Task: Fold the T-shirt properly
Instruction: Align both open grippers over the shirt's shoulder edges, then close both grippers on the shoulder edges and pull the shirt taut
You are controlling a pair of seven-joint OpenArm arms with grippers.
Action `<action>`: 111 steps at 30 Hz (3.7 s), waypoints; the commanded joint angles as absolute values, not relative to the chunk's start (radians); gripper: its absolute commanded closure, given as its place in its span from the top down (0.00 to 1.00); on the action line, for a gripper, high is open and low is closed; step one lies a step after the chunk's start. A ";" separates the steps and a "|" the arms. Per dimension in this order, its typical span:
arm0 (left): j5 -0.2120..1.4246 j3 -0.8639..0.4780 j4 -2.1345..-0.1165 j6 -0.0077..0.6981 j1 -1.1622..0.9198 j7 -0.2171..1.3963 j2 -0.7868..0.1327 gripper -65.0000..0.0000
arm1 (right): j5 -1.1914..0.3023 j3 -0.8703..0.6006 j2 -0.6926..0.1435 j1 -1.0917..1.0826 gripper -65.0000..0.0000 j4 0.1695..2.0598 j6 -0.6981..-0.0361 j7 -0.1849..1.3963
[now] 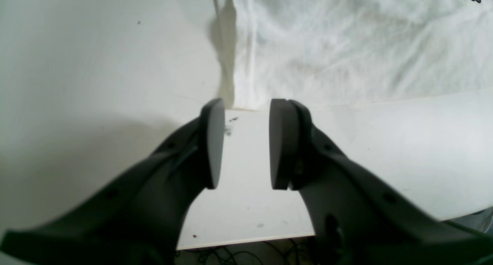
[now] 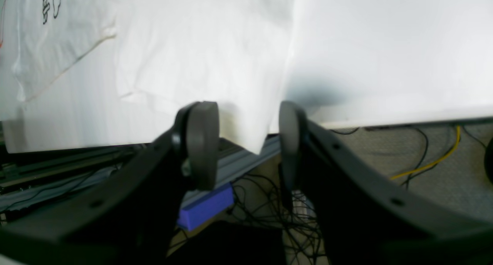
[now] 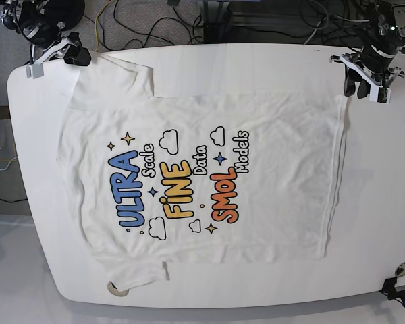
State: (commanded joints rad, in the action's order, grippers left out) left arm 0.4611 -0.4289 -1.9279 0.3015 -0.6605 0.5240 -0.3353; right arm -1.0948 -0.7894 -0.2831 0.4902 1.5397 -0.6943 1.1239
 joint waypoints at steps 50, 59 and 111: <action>0.466 -0.478 -1.928 0.302 -0.659 0.524 -0.332 0.28 | -1.053 -0.728 -0.216 0.418 0.00 1.529 -0.693 1.125; 0.794 -0.596 -1.877 0.302 -0.659 0.526 -0.335 0.53 | -1.053 -0.725 -0.216 0.418 0.00 1.531 -0.693 1.125; 1.021 -0.338 -1.521 0.302 -0.467 0.527 -0.357 0.31 | -1.053 -0.723 -0.216 0.420 0.00 1.531 -0.693 1.125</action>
